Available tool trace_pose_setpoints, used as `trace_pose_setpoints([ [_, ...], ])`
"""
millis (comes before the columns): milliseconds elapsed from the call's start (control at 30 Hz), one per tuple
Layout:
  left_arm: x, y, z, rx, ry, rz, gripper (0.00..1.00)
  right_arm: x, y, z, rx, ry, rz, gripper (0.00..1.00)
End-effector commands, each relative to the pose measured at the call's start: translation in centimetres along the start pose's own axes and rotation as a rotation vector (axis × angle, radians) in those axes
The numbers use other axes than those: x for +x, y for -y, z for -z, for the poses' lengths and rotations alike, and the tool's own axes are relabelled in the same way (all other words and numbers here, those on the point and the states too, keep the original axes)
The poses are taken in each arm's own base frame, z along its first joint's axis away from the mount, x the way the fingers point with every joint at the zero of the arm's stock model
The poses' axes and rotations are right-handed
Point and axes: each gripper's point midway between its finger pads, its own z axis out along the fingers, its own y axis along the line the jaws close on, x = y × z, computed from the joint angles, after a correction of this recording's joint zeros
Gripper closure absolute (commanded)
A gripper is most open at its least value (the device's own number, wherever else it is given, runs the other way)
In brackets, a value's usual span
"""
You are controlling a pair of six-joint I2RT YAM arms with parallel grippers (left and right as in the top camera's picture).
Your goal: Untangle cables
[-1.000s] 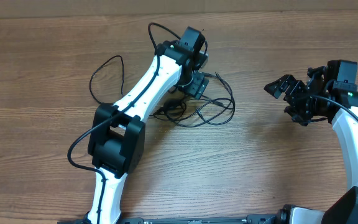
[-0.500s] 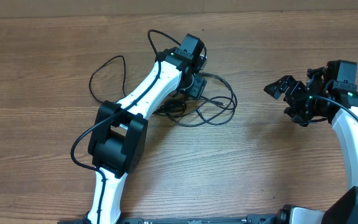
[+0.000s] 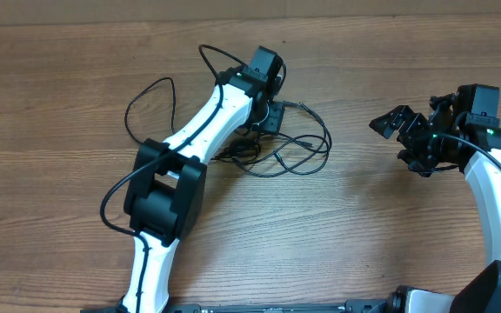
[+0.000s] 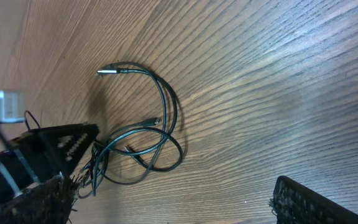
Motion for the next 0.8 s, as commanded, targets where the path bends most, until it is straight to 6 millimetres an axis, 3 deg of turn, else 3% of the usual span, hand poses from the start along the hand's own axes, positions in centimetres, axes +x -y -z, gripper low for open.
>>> trace_pose_setpoints([
  [0,1.1,0.2,-2.0,0.005,-0.044,0.007,0.51,0.2,-0.2,0.3,-0.001,0.006,0.005,0.0],
  [200,1.1,0.3,-2.1,0.008,-0.041,0.005,0.63,0.6,0.0,0.3,0.006,-0.008,-0.004,0.0],
  [233,1.1,0.3,-2.1,0.008,-0.041,0.005,0.69,0.6,0.0,0.3,0.008,-0.011,-0.006,0.0],
  [300,1.0,0.3,-2.1,0.008,-0.04,0.005,0.94,0.8,0.0,0.3,0.008,-0.02,-0.01,0.0],
  [400,0.3,0.3,-1.2,0.012,-0.021,0.007,0.96,1.7,-0.1,0.1,0.014,-0.052,-0.044,0.0],
  [500,-1.9,0.4,1.7,0.02,0.033,0.016,0.96,3.1,-1.0,-0.5,0.007,-0.094,-0.031,0.0],
  [667,-6.8,0.9,10.1,0.053,0.189,0.082,0.96,6.8,-4.3,-2.8,-0.063,-0.212,0.019,0.0],
  [767,-8.6,1.4,14.4,0.078,0.269,0.126,0.96,9.0,-5.5,-4.7,-0.067,-0.257,0.023,0.01],
])
